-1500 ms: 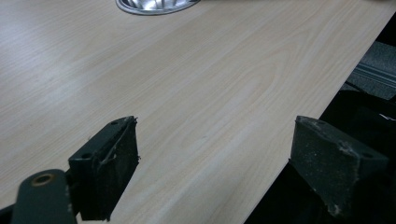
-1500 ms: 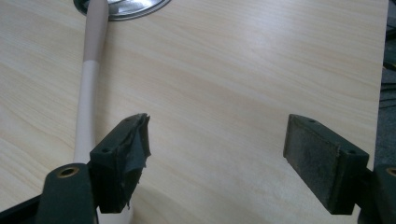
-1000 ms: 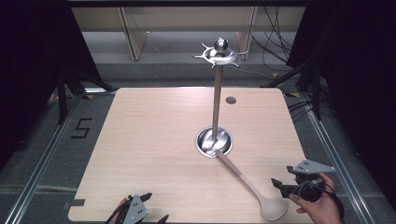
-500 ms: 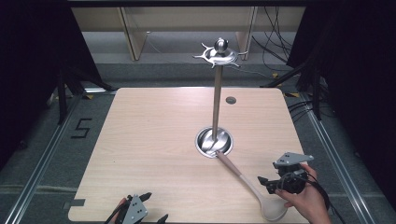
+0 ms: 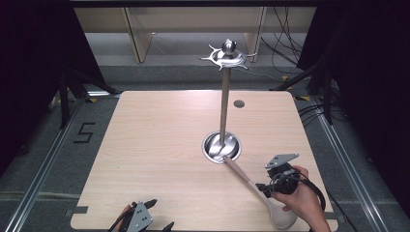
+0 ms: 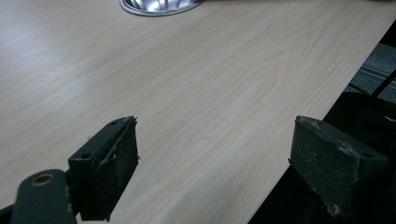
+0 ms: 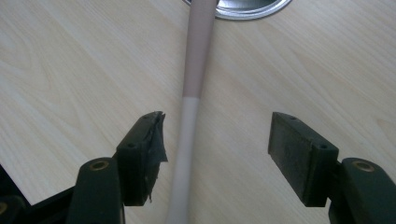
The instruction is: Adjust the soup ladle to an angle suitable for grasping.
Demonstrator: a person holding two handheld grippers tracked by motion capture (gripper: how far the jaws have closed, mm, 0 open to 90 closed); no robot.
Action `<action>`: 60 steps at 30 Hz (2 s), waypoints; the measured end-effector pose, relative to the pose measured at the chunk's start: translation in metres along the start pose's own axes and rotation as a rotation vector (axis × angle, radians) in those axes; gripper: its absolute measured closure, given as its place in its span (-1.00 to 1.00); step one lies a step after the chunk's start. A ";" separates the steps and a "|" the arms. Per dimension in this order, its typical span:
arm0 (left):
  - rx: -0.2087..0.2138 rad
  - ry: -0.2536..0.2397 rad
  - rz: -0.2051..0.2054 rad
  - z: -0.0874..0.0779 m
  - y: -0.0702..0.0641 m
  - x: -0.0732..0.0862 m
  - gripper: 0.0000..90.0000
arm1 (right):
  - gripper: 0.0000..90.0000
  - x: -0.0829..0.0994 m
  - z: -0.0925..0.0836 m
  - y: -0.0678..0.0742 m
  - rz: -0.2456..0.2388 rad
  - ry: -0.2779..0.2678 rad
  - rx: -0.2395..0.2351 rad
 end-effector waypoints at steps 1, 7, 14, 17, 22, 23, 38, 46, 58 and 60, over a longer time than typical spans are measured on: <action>0.002 -0.003 -0.008 0.000 -0.001 0.000 -0.67 | -0.16 -0.003 0.001 0.003 -0.003 0.010 -0.006; 0.007 -0.014 -0.017 0.000 -0.002 -0.001 -0.67 | -0.10 -0.010 0.011 0.006 -0.013 0.035 -0.004; 0.002 -0.016 -0.011 0.000 -0.002 -0.001 -0.67 | 0.02 -0.011 0.029 0.015 -0.039 0.113 -0.023; 0.005 -0.022 -0.018 0.000 -0.002 -0.002 -0.67 | 0.05 -0.014 0.035 0.017 -0.025 0.135 -0.030; 0.002 -0.017 -0.012 0.000 -0.002 -0.002 -0.67 | 0.09 -0.016 0.040 0.016 -0.051 0.151 -0.024; 0.000 -0.019 -0.013 0.000 -0.002 -0.002 -0.67 | 0.10 -0.015 0.041 0.017 -0.040 0.173 -0.023; -0.008 0.015 0.007 -0.001 0.001 0.001 -0.67 | 0.29 -0.013 0.058 0.010 -0.041 0.222 -0.041; 0.003 -0.021 -0.016 0.001 -0.002 -0.002 -0.67 | 0.37 -0.013 0.065 0.011 -0.041 0.240 -0.045; 0.006 -0.017 -0.014 0.000 -0.002 -0.002 -0.67 | 0.48 -0.012 0.070 0.010 -0.040 0.258 -0.050; 0.009 -0.024 -0.024 0.000 -0.003 -0.002 -0.67 | 0.57 -0.011 0.071 0.009 -0.051 0.262 -0.047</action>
Point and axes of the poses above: each handheld gripper's, and its own axes: z roughly forward along the jaws, x roughly out of its underside, y roughly to its left, the point moved 9 cm from there along z, roughly forward along the jaws, and after that the axes turned 1 degree about x, right-handed, at the moved point
